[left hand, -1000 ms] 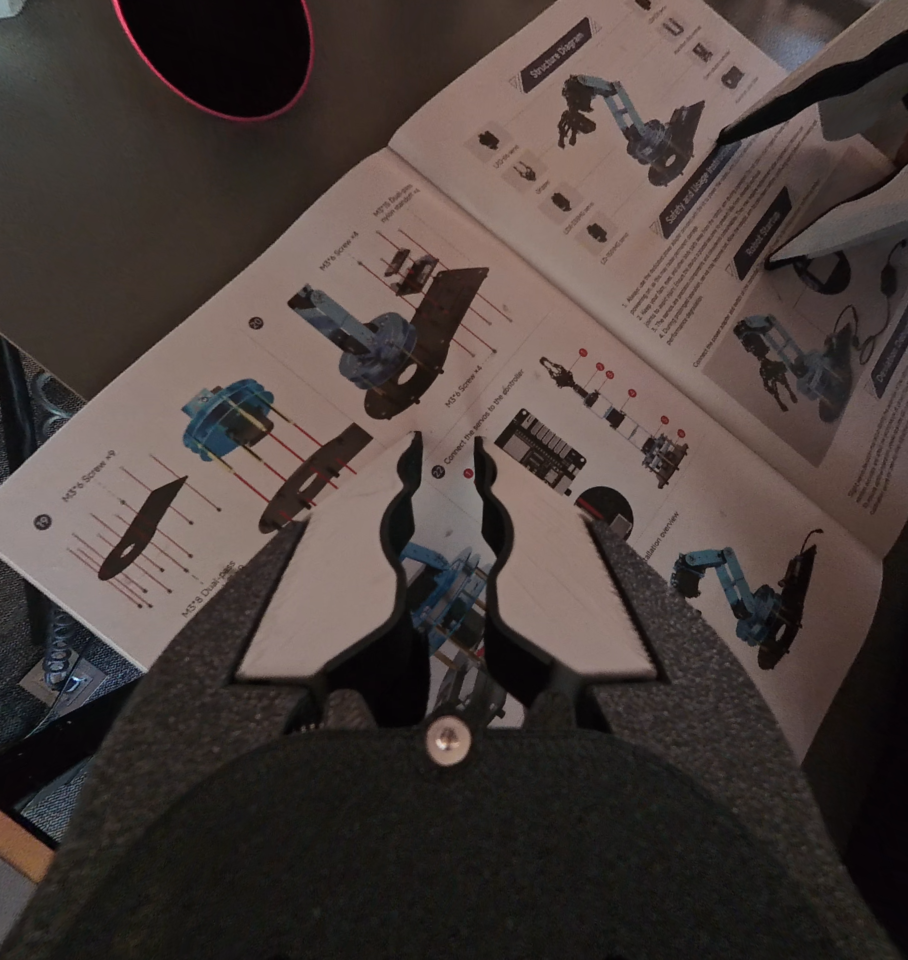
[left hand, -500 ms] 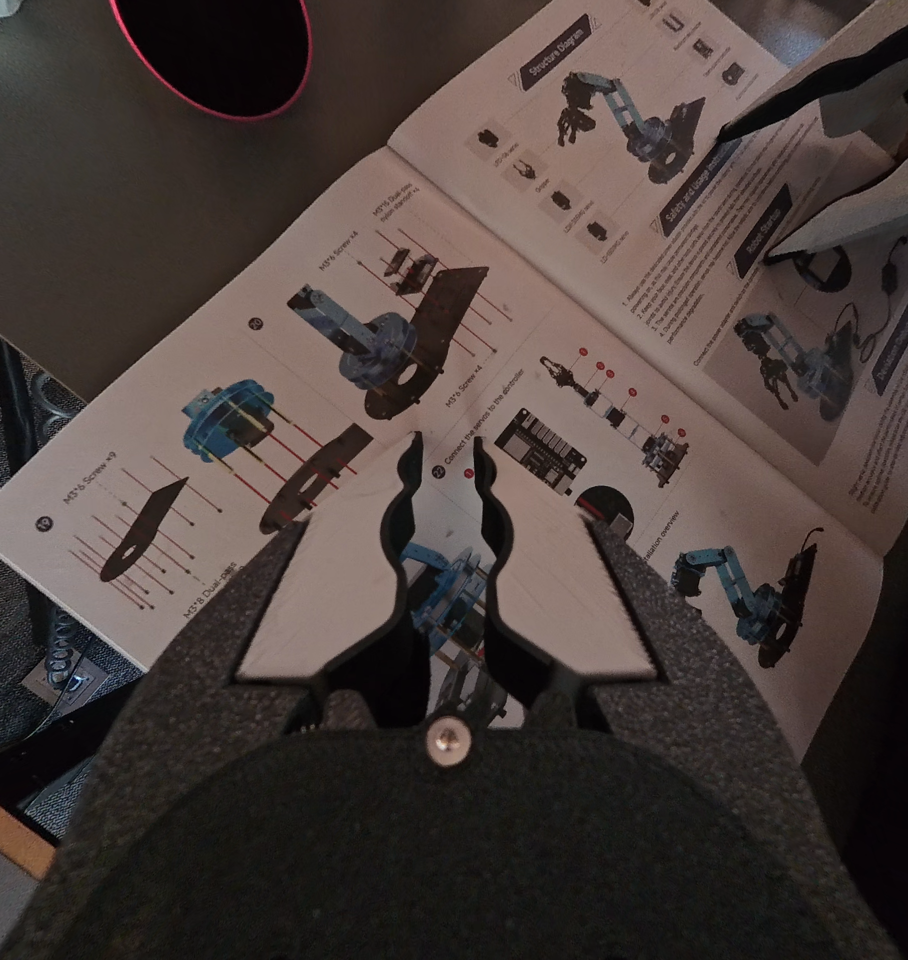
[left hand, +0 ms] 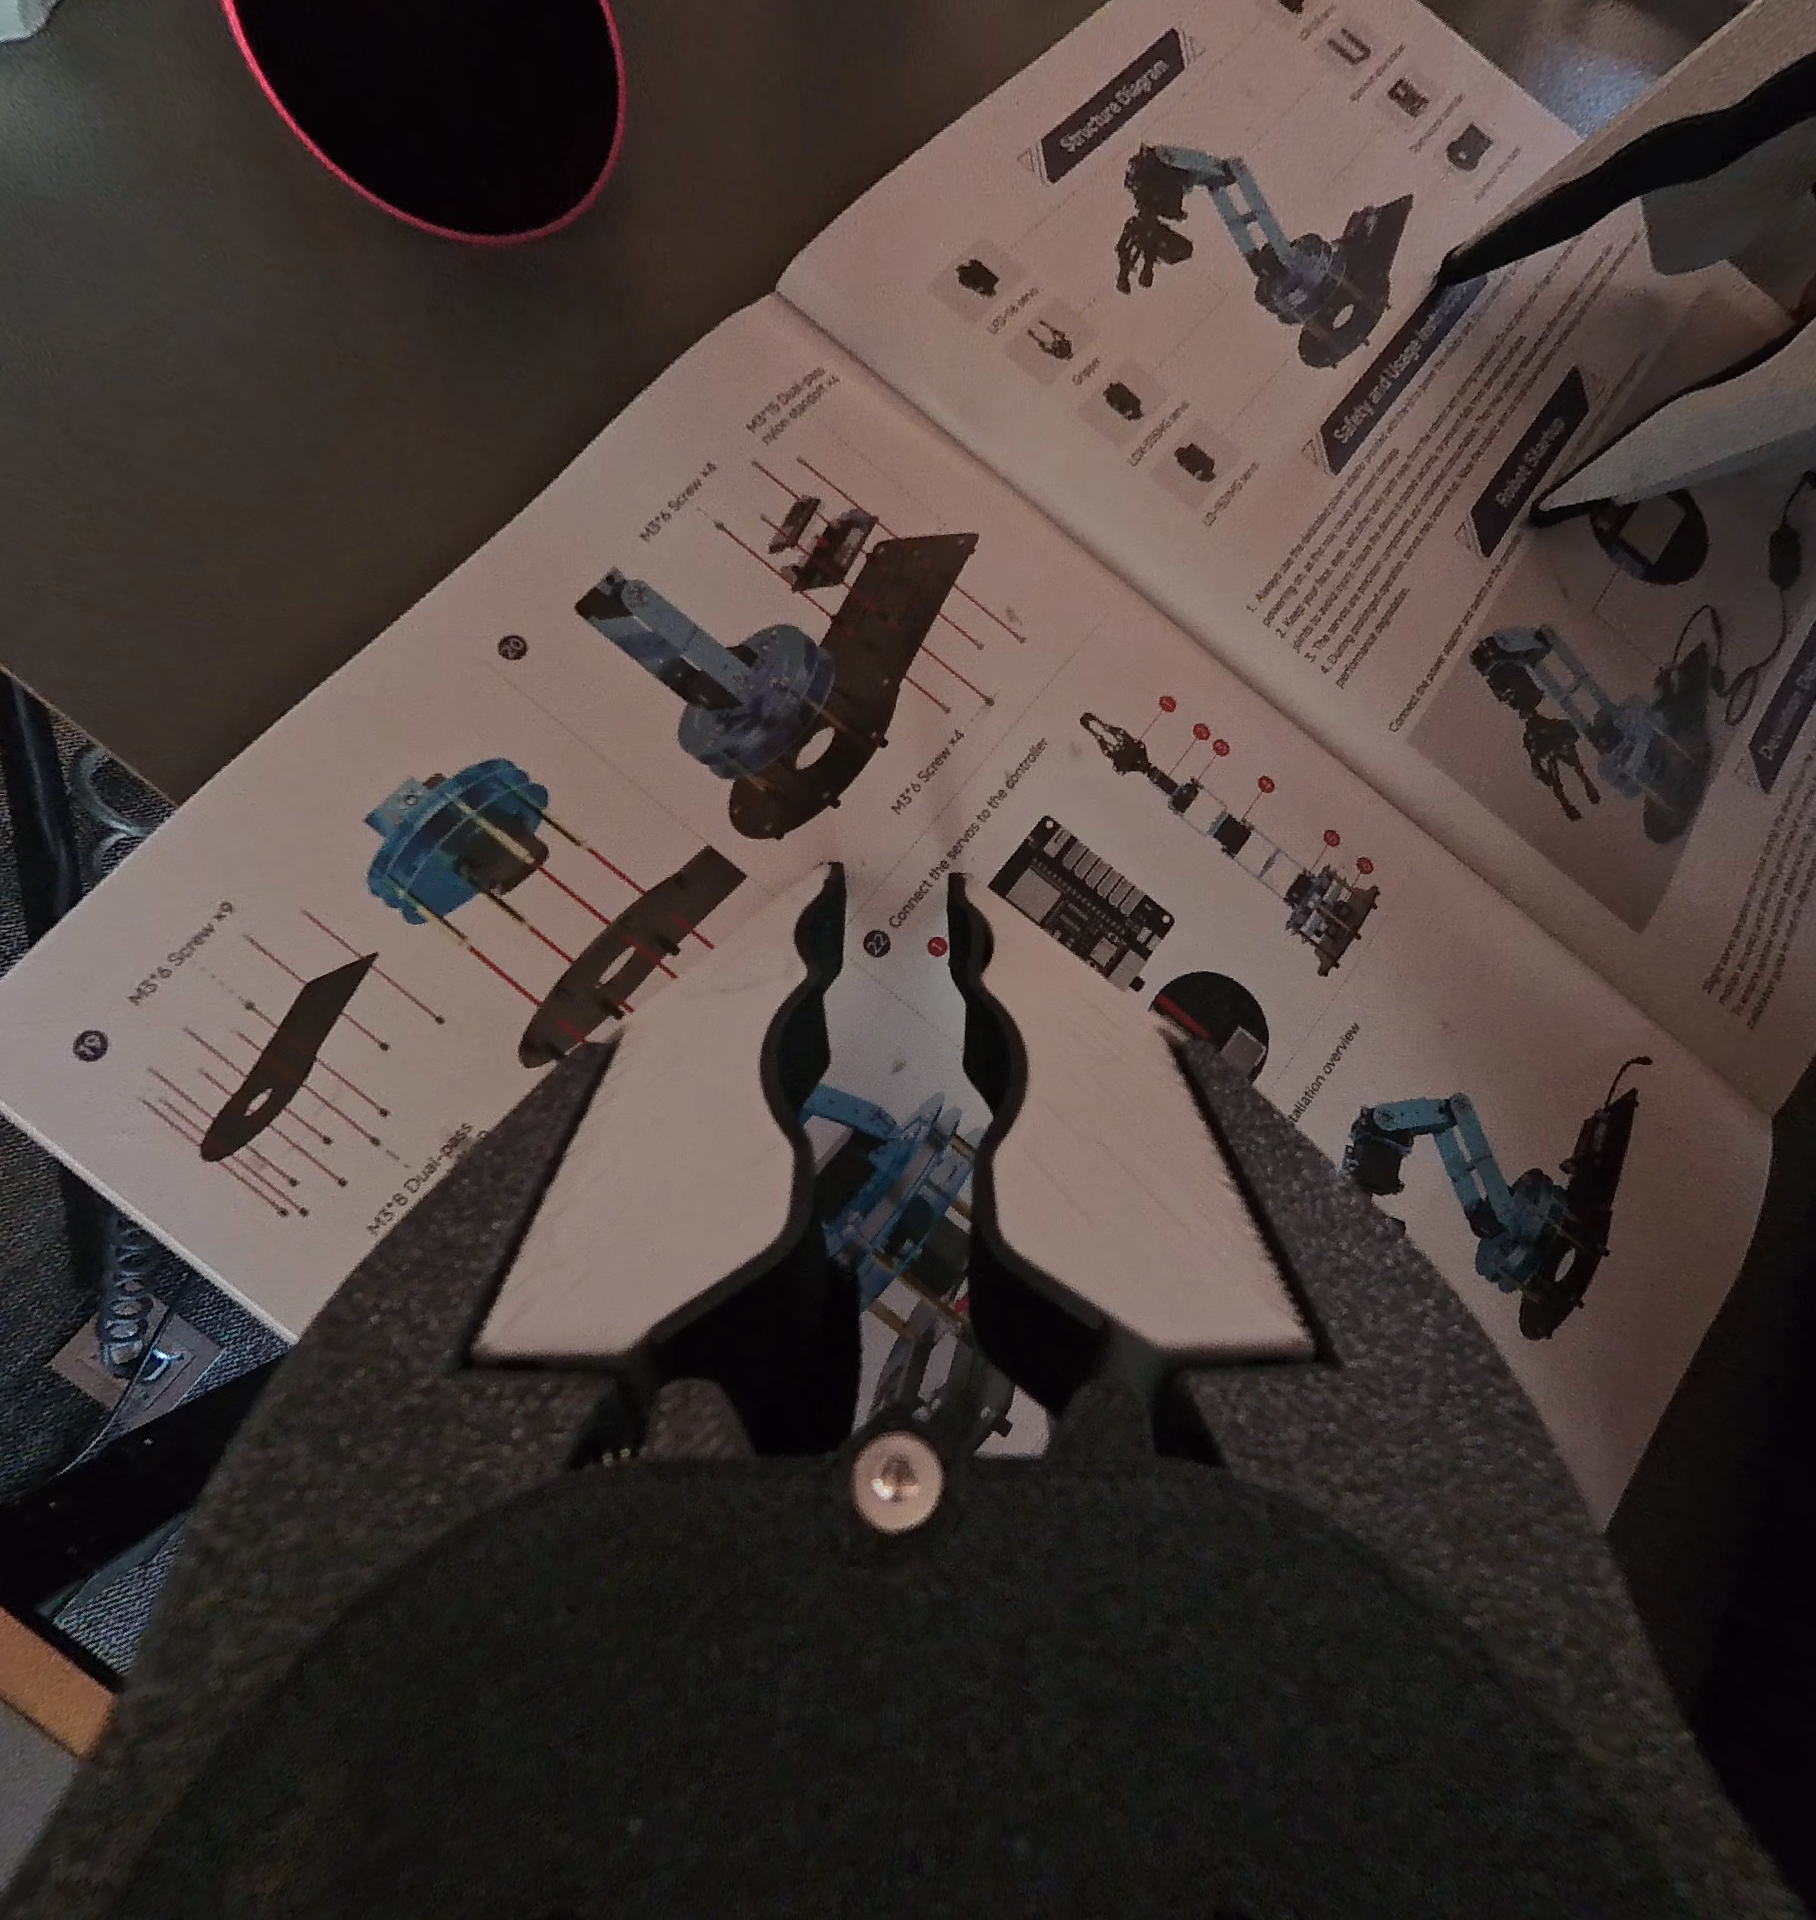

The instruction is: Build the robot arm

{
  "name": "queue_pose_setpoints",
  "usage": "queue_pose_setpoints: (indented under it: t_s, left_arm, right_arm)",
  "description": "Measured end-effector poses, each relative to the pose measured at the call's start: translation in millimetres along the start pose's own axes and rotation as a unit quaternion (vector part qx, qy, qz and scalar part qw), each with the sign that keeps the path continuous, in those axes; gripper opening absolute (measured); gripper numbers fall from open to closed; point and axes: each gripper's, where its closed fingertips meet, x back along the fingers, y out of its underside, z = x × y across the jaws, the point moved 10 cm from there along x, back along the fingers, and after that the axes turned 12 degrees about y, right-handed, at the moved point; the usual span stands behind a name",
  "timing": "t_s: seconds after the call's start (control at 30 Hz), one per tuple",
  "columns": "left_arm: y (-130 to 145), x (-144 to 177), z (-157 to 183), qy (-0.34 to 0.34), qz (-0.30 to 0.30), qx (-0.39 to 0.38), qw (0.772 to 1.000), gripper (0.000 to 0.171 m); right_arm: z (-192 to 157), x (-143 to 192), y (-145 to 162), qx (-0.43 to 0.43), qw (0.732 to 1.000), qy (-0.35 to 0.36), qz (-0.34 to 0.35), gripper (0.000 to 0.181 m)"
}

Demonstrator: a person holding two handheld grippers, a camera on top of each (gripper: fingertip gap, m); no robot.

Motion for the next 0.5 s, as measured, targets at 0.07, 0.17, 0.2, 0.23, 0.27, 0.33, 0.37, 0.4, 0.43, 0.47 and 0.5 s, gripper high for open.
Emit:
queue_pose_setpoints:
  t_s: [0.07, 0.17, 0.2, 0.23, 0.27, 0.33, 0.37, 0.4, 0.43, 0.47, 0.5]
  left_arm:
    - [-0.3, -0.2, 0.3, -0.002, -0.002, -0.003, 1.0, 0.019]
    - [-1.8, -1.0, 1.7, -0.011, -0.015, -0.016, 1.0, 0.018]
    - [-2.6, -1.3, 2.3, -0.014, -0.021, -0.022, 0.999, 0.018]
    - [-3.3, -1.5, 2.7, -0.016, -0.027, -0.029, 0.999, 0.018]
    - [-3.9, -1.7, 3.0, -0.017, -0.033, -0.036, 0.999, 0.018]
    - [-5.1, -2.0, 3.4, -0.018, -0.045, -0.047, 0.998, 0.018]
    - [-5.9, -2.1, 3.6, -0.019, -0.05, -0.052, 0.997, 0.019]
    - [-6.7, -2.3, 4.1, -0.021, -0.056, -0.057, 0.997, 0.019]
    - [-7.6, -2.7, 4.8, -0.024, -0.063, -0.061, 0.996, 0.019]
    - [-8.5, -3.1, 5.7, -0.028, -0.069, -0.064, 0.995, 0.019]
    - [-9.5, -3.5, 6.6, -0.032, -0.074, -0.066, 0.995, 0.019]
  right_arm:
    - [-0.6, -0.4, -0.5, 0.004, 1.0, 0.002, -0.001, 0.065]
    - [-0.6, -0.5, -1.0, 0.008, 1.0, 0.002, -0.003, 0.065]
    - [-0.5, -0.6, -1.4, 0.009, 1.0, 0.002, -0.005, 0.065]
    - [-0.7, -0.6, -1.7, 0.01, 1.0, 0.002, -0.007, 0.065]
    - [-0.7, -0.7, -1.8, 0.01, 1.0, 0.002, -0.009, 0.065]
    - [-0.6, -0.7, -2.4, 0.012, 1.0, 0.002, -0.012, 0.065]
    - [-0.6, -0.8, -2.5, 0.011, 1.0, 0.002, -0.012, 0.065]
    - [-0.7, -0.9, -2.5, 0.011, 1.0, 0.003, -0.012, 0.065]
    - [-0.8, -0.8, -2.4, 0.01, 1.0, 0.003, -0.011, 0.065]
    - [-0.9, -0.9, -2.5, 0.007, 1.0, 0.004, -0.011, 0.065]
    - [-1.2, -1.0, -2.6, 0.005, 1.0, 0.006, -0.012, 0.065]
